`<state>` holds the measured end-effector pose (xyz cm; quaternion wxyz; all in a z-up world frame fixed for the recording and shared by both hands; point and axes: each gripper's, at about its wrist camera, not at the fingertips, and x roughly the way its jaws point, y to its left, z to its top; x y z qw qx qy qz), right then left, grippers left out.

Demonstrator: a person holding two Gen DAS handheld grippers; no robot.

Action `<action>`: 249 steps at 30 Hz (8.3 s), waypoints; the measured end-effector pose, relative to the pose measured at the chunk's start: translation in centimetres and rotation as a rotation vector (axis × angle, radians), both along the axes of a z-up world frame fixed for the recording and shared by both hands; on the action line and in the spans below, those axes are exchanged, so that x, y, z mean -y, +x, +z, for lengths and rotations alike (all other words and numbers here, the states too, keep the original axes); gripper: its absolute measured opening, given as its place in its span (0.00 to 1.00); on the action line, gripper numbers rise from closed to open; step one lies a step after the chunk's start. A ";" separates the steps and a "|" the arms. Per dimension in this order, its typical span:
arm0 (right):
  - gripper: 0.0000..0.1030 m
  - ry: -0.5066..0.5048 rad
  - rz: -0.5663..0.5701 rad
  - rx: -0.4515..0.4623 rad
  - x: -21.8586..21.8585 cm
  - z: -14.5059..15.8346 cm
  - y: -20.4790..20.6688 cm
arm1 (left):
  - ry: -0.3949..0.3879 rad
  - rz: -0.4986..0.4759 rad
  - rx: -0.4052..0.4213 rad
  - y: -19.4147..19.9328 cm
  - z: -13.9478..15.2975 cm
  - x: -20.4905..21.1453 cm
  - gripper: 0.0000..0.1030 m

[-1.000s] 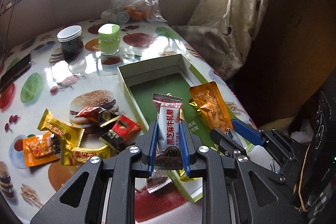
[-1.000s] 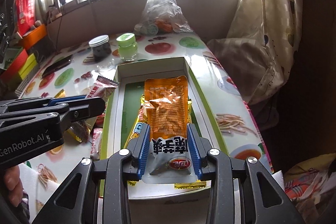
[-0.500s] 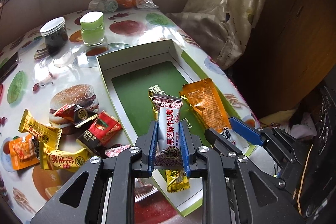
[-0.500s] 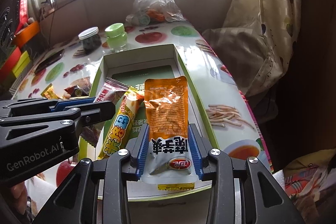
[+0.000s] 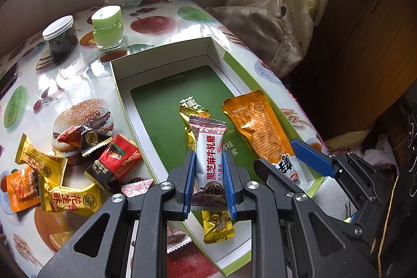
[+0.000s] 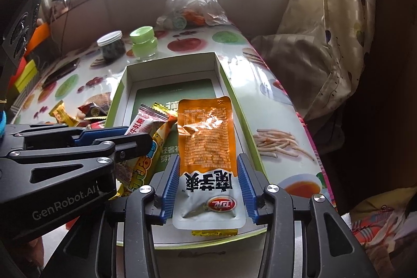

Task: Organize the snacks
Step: 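Carry the candy and orange pouch into the green box with both tools, then open both tools and withdraw them from the green box, then reach the right tool to the yellow peanut candy bar and grasp it, then grasp the white-and-red candy with the left tool while the right tool holds the yellow bar, then carry the yellow bar and white-and-red candy into the green box with both tools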

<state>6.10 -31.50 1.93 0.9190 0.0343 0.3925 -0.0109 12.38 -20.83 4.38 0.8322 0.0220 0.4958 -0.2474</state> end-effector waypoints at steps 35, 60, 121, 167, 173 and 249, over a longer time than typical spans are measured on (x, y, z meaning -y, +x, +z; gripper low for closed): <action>0.57 0.058 -0.071 0.015 -0.3 0.4 -3.2 | -0.069 0.028 0.058 -2.9 2.3 -3.3 0.49; 0.58 0.069 0.007 0.109 -8.2 3.1 -6.4 | -0.054 0.206 0.145 -8.1 2.7 -15.6 0.50; 0.21 0.077 0.356 -0.017 -17.8 0.0 -0.7 | -0.031 0.394 0.053 -5.6 -0.8 -25.1 0.50; 0.21 0.157 0.006 0.086 -5.2 2.0 -7.9 | -0.009 0.081 -0.036 -2.0 -2.8 -7.1 0.50; 0.21 0.169 0.005 0.086 -5.1 2.0 -7.9 | -0.002 0.087 -0.021 -2.1 -3.0 -7.4 0.51; 0.21 0.137 -0.033 0.077 -2.7 2.8 -4.5 | -0.158 0.024 0.138 -2.4 3.7 -6.5 0.19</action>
